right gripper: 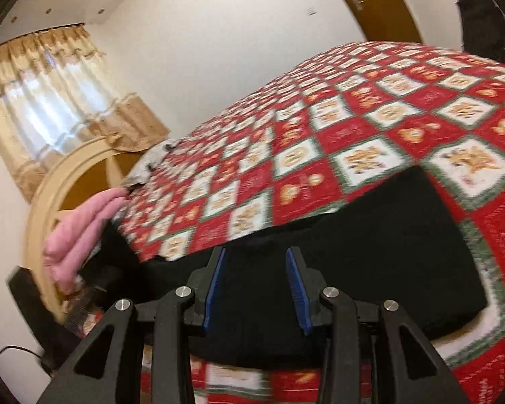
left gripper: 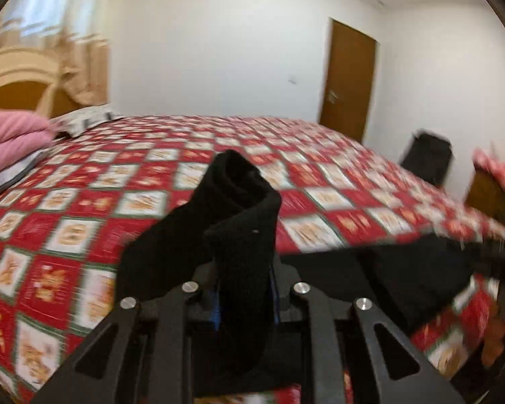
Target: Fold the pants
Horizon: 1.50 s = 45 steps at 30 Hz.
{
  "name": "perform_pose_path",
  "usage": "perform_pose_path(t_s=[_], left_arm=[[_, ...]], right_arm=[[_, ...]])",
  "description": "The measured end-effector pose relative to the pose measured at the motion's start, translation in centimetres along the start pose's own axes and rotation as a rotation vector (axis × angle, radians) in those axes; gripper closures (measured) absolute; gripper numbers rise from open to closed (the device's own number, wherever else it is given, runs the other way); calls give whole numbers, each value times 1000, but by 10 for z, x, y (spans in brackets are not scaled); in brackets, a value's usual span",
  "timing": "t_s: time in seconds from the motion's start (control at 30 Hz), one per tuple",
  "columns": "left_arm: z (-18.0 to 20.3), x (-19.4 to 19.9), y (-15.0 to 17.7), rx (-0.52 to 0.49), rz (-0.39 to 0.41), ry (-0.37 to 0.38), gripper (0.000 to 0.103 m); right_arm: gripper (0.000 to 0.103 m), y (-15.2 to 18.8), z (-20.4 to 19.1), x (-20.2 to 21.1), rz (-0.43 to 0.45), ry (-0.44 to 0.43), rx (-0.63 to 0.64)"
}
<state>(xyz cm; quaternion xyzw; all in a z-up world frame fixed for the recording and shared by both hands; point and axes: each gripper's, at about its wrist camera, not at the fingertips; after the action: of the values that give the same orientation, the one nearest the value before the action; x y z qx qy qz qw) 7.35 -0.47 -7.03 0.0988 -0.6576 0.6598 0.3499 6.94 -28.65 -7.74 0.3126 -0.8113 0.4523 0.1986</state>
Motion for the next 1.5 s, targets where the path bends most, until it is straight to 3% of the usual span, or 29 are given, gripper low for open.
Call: perform_pose_path(t_s=[0.1,0.17,0.33,0.4,0.53,0.6,0.63,0.67,0.7,0.87,1.07,1.17,1.3,1.5], left_arm=[[11,-6,13,-27,-31,26,81],[14,-7,16,-32,-38,21,81],[18,-2,20,-76,-13,-19,81],[22,-3,23,-104,-15,-32,81],[40,-8,33,-205,-24,-80,81],[49,-9,38,-252,-29,-95,81],[54,-10,41,-270,-31,-98,81],[57,-10,42,-280,-33,-96,81],[61,-11,43,-287,-40,-88,81],[96,0,32,-360,18,-41,81],[159,4,8,-394,52,128,77],[191,-3,5,-420,23,234,74],[212,-12,10,-433,-80,334,72],[200,-7,18,-439,-113,362,71]], right_arm=[[46,-8,-15,-12,-51,-83,26],[31,-16,-25,-24,-83,-206,12],[29,-27,-46,-91,-296,-444,-112],[29,-24,-57,-122,-406,-486,-164],[30,-15,-82,-156,-531,-461,-130],[30,-8,-95,-159,-546,-341,-30],[44,-5,-98,-156,-531,-289,22],[74,-3,-100,-152,-514,-250,79],[82,-2,-100,-149,-522,-256,96],[85,-19,-74,-112,-455,-263,66],[85,-55,-23,-42,-360,-203,87],[86,-66,10,-17,-344,-146,78],[87,-72,59,-3,-344,-72,32],[88,-75,96,12,-317,-23,13]])
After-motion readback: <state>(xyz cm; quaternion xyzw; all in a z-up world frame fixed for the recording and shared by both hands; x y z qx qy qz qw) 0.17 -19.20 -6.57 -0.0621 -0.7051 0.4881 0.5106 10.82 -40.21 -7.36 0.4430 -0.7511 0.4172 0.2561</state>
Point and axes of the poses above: each gripper's, at about its wrist camera, not at the fingertips, and x roughly against the way its jaws point, z to its right, y to its underside, and after that the axes turned 8 degrees about -z, right-handed
